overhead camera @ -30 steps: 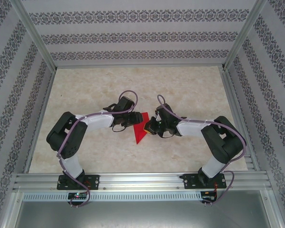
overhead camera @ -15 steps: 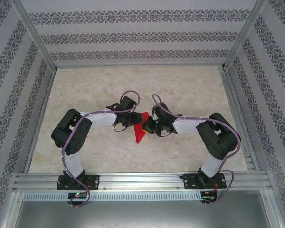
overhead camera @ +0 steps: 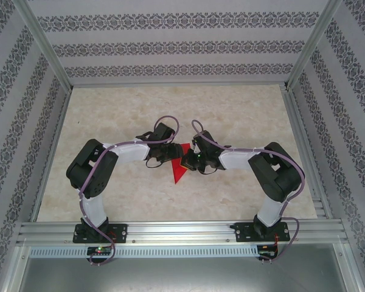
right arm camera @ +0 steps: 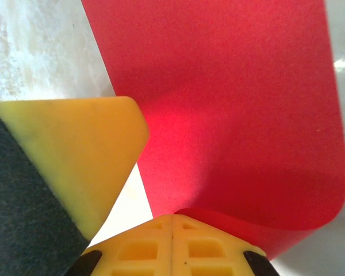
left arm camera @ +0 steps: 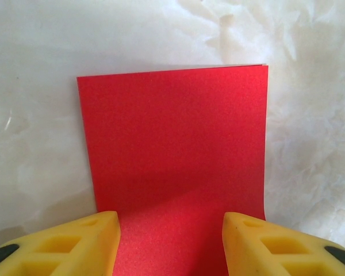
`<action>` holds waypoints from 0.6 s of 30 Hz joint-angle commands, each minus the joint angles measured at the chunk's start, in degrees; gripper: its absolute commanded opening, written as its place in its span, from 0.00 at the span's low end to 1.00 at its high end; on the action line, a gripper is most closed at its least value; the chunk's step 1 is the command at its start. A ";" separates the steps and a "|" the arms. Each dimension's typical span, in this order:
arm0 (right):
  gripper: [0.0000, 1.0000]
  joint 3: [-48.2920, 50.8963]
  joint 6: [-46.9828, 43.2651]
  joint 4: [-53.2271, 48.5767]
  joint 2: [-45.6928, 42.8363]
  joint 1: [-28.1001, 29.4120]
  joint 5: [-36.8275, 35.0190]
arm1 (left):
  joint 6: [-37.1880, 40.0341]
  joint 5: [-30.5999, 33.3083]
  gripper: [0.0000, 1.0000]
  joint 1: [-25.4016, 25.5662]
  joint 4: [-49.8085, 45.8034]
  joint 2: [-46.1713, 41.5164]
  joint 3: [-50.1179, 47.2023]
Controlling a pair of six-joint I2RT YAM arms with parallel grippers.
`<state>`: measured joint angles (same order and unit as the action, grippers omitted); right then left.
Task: Fold a paper plane with a square sheet of paper (pick it up from the middle)
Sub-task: Third fold the triangle at the center of the table.
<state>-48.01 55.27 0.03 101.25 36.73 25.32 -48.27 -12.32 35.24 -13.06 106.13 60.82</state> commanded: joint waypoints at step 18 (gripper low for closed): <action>0.03 -2.44 -1.72 2.25 3.28 0.13 -1.04 | 1.12 0.02 0.52 -0.57 -2.43 1.97 0.64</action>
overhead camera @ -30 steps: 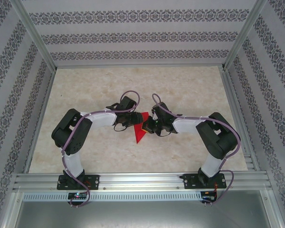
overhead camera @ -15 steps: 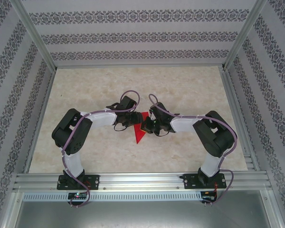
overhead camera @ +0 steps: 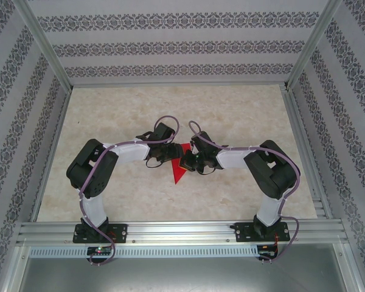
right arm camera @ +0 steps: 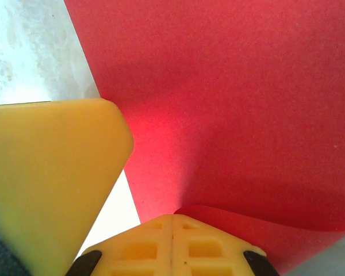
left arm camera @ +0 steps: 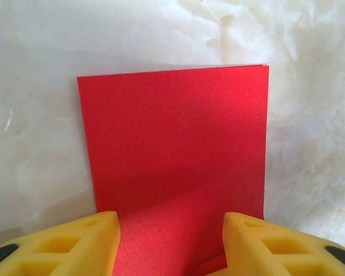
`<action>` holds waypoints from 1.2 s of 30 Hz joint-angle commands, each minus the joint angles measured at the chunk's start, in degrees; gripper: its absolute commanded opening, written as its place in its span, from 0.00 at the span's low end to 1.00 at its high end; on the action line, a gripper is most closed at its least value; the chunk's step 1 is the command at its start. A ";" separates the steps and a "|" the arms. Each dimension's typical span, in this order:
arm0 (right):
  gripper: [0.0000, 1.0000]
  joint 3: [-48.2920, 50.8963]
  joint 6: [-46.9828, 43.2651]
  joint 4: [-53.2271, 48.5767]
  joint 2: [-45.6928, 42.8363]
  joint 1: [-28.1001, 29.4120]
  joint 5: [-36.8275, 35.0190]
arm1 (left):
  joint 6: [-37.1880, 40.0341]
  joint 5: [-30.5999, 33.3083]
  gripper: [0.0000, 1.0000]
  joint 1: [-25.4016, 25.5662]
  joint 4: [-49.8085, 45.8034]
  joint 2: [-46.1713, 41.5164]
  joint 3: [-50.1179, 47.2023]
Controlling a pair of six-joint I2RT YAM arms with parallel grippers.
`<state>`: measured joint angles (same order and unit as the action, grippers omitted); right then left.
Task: Fold a paper plane with a square sheet of paper (pick it up from the middle)
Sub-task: Third fold the triangle at the center of the table.
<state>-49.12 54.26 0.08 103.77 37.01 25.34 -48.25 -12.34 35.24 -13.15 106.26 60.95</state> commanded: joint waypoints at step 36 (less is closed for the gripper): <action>0.04 -0.68 -1.53 3.79 2.67 -0.92 -0.82 | 1.14 3.65 0.38 -0.64 -3.98 0.14 2.44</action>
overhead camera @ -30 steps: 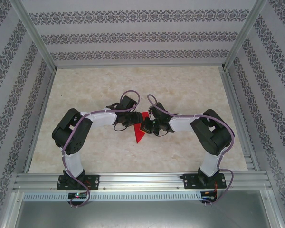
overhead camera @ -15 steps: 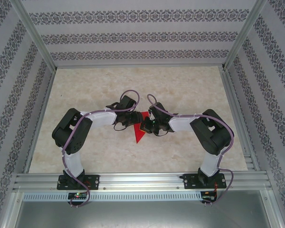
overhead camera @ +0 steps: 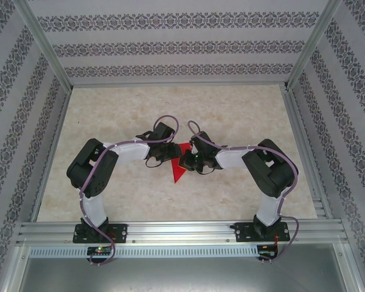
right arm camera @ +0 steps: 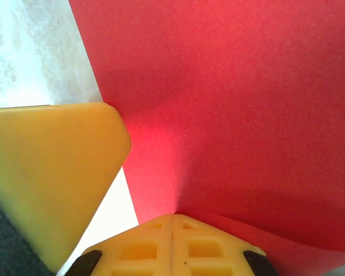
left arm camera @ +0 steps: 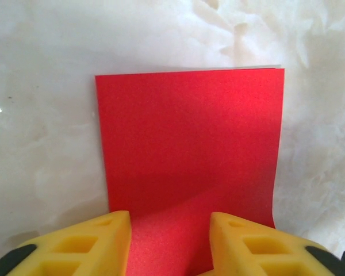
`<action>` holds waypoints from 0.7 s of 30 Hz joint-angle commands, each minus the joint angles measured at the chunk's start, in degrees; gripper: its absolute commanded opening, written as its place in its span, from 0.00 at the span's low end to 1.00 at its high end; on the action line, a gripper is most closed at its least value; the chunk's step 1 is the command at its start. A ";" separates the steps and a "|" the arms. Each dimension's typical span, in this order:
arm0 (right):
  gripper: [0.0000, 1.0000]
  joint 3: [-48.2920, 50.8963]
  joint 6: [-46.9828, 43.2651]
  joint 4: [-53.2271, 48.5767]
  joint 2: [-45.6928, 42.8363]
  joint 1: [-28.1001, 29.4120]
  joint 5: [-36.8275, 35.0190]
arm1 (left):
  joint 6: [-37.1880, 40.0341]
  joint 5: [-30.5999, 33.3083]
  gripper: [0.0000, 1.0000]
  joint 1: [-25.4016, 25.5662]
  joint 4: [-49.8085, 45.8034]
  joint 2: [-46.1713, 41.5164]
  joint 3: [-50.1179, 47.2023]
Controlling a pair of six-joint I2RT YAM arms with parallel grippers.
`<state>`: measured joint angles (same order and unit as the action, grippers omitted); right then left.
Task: Fold a paper plane with a square sheet of paper (pick it up from the middle)
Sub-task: Third fold the triangle at the center of the table.
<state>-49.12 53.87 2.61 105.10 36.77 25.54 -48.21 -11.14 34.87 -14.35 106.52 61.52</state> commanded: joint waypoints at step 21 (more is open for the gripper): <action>0.04 -0.40 -1.75 3.10 -0.82 -0.81 -0.01 | 2.05 4.85 0.13 -0.50 -7.49 4.55 4.29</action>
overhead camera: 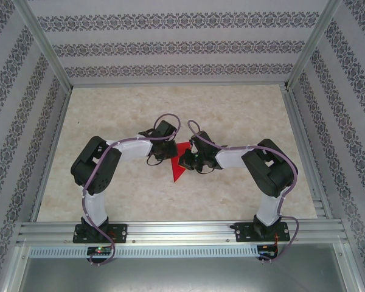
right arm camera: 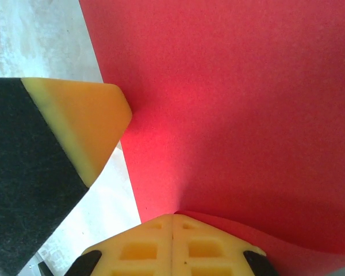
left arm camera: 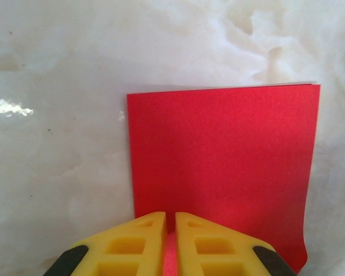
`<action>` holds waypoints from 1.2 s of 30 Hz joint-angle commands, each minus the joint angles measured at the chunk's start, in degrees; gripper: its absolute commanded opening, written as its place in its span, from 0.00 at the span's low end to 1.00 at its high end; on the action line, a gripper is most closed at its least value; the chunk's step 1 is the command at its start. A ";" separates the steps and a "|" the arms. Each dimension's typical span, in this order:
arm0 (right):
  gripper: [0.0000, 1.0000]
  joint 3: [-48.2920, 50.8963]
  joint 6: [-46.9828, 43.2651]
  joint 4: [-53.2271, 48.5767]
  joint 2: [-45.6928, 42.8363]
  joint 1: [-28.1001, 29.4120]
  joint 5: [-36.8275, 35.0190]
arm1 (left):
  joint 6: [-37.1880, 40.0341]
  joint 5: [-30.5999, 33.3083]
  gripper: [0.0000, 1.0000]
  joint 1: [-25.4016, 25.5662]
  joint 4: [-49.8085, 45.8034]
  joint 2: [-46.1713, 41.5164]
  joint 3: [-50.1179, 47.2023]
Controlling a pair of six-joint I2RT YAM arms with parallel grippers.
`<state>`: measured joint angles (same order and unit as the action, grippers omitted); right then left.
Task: Fold a paper plane with a square sheet of paper (pick it up from the middle)
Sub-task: Third fold the triangle at the center of the table.
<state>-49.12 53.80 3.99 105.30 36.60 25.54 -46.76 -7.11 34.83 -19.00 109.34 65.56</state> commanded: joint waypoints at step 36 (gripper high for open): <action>0.04 -1.76 -1.33 3.40 2.89 -0.84 1.53 | 0.34 -1.73 0.09 -0.44 -1.39 2.46 -0.83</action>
<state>-49.87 53.41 5.82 106.98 36.23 26.96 -46.78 -7.79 34.59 -19.03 109.54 65.58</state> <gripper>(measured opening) 0.045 0.094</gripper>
